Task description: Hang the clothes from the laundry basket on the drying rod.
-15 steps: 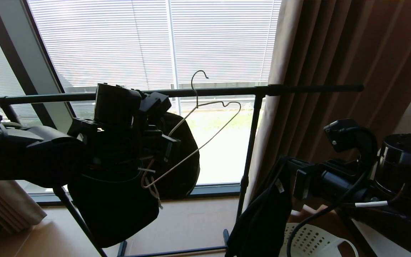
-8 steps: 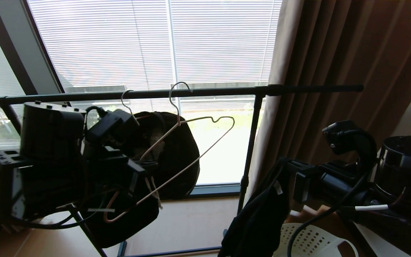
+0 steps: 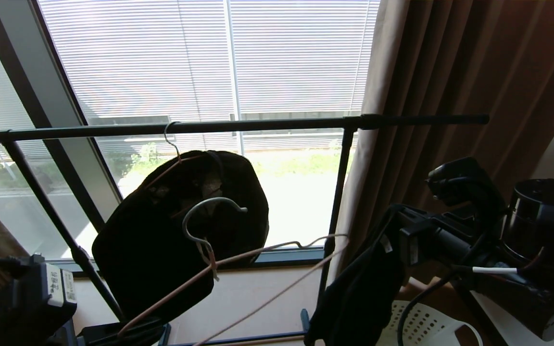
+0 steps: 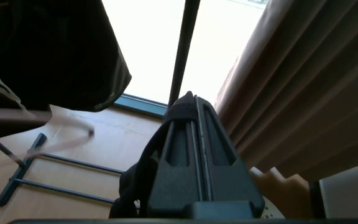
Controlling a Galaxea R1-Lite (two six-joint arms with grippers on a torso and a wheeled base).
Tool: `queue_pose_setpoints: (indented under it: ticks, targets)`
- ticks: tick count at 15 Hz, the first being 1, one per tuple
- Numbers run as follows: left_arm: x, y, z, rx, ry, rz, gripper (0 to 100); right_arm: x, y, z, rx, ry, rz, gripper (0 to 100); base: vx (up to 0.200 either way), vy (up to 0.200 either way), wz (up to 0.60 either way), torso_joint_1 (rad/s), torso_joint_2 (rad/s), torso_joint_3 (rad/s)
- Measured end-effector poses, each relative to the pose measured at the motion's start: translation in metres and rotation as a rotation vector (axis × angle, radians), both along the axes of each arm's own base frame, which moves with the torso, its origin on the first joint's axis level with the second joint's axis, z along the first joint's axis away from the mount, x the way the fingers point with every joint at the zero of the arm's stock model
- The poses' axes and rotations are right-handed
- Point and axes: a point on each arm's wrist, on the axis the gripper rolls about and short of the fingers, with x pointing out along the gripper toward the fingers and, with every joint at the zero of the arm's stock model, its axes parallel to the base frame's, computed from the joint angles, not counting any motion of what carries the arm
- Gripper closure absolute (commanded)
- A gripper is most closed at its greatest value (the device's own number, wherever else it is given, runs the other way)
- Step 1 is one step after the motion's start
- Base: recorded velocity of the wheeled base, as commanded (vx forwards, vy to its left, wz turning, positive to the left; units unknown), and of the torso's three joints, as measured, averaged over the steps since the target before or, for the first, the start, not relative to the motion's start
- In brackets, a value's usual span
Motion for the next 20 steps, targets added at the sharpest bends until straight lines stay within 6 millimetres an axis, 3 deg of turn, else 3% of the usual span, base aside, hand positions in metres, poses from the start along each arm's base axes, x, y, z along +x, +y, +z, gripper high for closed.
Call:
queue_pose_setpoints:
  ticks: [5,13,17,20]
  targets:
    - [-0.001,-0.007,-0.002,-0.013,0.026,-0.09,100,0.009,0.008,-0.001,0.002,0.004,0.007,100,0.0,0.0,0.0,0.0,0.0,0.0]
    - [0.034,-0.03,-0.006,-0.042,0.009,-0.073,100,0.005,0.018,-0.002,0.001,0.008,0.041,100,0.0,0.0,0.0,0.0,0.0,0.0]
    - [0.052,-0.028,-0.011,-0.033,0.02,-0.005,100,0.003,0.017,-0.001,0.003,0.005,0.043,100,0.0,0.0,0.0,0.0,0.0,0.0]
    - [0.052,-0.023,-0.012,-0.033,0.019,0.017,100,0.005,0.019,0.001,0.009,-0.001,0.043,100,0.0,0.0,0.0,0.0,0.0,0.0]
